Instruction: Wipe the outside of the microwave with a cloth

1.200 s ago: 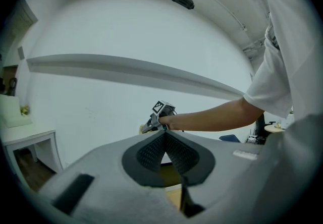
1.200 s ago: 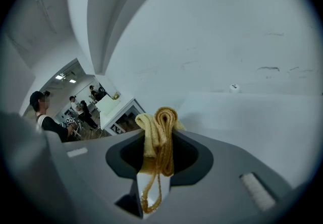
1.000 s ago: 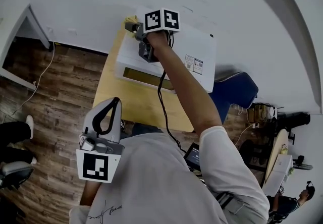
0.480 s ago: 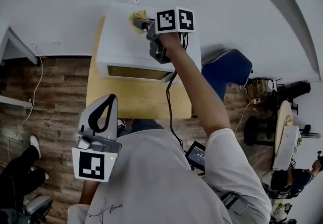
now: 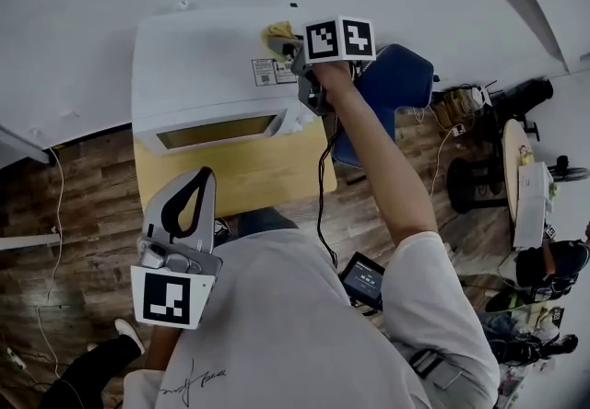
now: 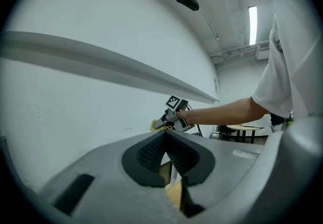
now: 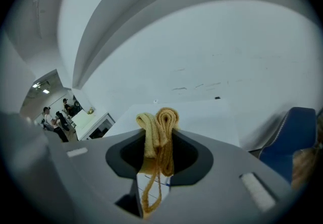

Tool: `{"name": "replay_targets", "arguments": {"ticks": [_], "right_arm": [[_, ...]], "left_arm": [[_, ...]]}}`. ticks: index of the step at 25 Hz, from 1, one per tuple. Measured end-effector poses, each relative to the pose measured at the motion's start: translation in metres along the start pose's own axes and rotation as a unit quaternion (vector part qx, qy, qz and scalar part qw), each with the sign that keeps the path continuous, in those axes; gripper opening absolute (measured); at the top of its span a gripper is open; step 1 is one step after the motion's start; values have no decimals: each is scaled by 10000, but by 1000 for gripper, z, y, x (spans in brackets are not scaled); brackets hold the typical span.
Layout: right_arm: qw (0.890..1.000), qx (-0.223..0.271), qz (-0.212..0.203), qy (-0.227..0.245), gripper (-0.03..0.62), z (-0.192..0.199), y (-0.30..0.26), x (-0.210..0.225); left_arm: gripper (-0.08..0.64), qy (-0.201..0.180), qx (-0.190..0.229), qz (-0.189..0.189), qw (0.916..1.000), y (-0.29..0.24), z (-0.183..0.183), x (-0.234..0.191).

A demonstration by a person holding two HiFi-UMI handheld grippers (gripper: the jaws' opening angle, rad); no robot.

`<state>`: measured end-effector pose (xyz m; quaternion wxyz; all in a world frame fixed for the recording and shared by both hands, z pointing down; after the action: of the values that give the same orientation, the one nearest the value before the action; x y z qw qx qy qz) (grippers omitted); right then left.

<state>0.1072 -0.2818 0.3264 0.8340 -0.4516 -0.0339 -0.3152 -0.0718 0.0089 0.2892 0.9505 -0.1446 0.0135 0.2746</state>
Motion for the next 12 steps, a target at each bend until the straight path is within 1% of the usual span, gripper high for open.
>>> {"name": "replay_targets", "arguments": {"ticks": [3, 6, 9, 12], "right_arm": [[9993, 6, 283, -237, 118, 15, 18, 32], [9975, -79, 599, -370, 118, 29, 33, 61], [9954, -129, 817, -486, 118, 40, 40, 83], [9933, -248, 1013, -503, 118, 49, 42, 95]], "left_arm": [[-9, -34, 16, 218, 9998, -8, -2, 4], [-9, -91, -42, 393, 9992, -20, -2, 7], [-9, -55, -120, 516, 9986, -27, 1, 9], [-9, -282, -155, 642, 9974, -32, 3, 12]]}}
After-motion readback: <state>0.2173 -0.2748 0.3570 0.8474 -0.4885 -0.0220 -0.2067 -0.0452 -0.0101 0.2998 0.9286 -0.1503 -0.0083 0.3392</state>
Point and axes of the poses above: the fingertips, and each gripper's own axes: y backward along the fingers, x to its right, z out of its underside, the point moved 6 cm from there along y, backward along the fingers, and after that the axes turned 12 degrees about -x, right-handed, at the moved point
